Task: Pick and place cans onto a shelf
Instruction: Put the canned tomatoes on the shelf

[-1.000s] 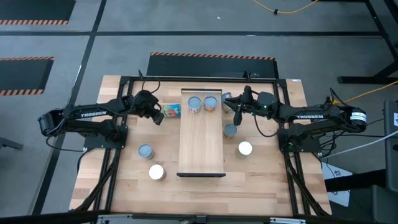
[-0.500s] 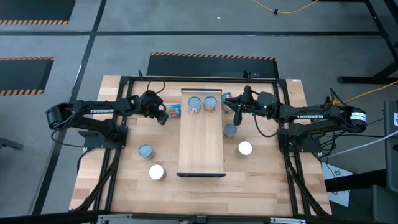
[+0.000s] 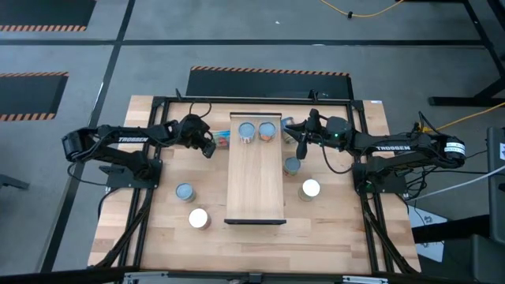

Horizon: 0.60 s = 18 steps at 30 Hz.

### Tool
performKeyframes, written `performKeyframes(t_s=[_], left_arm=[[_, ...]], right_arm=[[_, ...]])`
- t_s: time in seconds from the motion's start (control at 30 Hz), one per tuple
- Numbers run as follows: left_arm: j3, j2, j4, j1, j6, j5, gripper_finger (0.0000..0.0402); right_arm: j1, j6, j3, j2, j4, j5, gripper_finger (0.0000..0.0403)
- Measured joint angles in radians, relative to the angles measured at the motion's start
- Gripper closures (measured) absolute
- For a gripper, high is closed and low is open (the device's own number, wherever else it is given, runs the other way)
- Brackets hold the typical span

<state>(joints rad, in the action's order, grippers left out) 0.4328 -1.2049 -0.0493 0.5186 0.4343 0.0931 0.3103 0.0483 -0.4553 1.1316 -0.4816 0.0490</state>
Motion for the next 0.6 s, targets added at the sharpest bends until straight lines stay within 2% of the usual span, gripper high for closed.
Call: performKeyframes(t_s=[0.43,0.6], left_arm=[[0.0,0.0,-0.001,-0.001,-0.001,-0.021,0.0395],[0.0,0.0,-0.002,-0.001,-0.001,-0.044,0.0391]], right_arm=[[0.0,0.002,0.0,0.0,0.001,0.0,0.0331],[0.0,0.002,0.0,0.0,0.001,0.0,0.0331]])
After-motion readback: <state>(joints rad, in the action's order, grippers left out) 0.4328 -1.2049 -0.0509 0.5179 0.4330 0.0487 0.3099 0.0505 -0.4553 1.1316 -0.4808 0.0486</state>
